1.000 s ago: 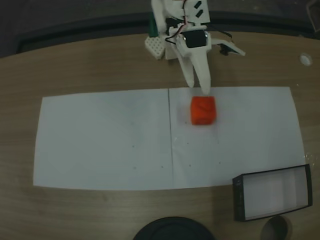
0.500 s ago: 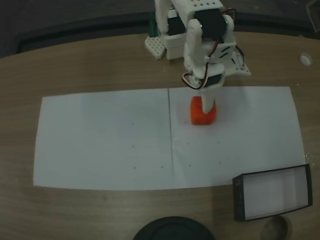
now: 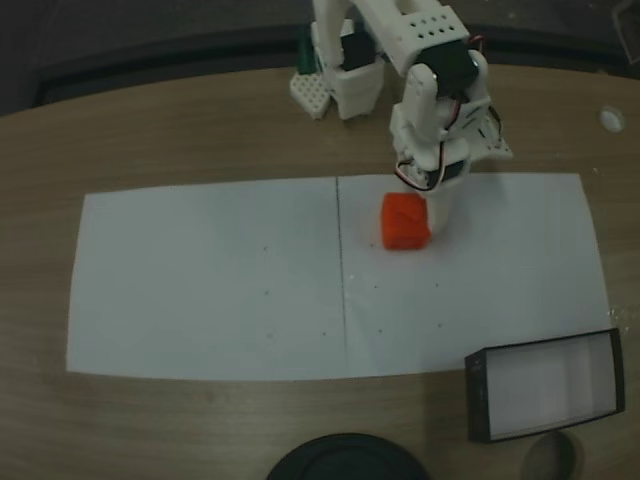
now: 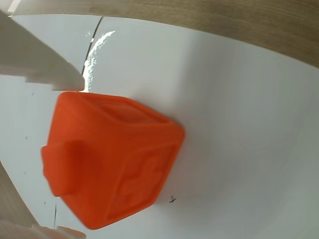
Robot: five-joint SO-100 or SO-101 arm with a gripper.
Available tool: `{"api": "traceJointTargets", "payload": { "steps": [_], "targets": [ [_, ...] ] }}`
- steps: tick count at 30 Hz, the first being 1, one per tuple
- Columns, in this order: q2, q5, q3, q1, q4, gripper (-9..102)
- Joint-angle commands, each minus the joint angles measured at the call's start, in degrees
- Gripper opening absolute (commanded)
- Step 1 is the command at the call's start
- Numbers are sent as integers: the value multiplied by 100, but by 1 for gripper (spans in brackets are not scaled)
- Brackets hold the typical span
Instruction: Grab a orange square and put it in the box.
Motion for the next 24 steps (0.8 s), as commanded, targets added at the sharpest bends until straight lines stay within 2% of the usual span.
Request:
{"api": "traceJointTargets", "payload": {
  "steps": [1, 17, 22, 24],
  "targets": [
    [141, 97, 35, -53, -123, 27],
    [44, -272, 193, 176, -721, 28],
    [44, -580, 343, 817, -721, 41],
    [44, -791, 475, 932, -721, 42]
  ]
}}
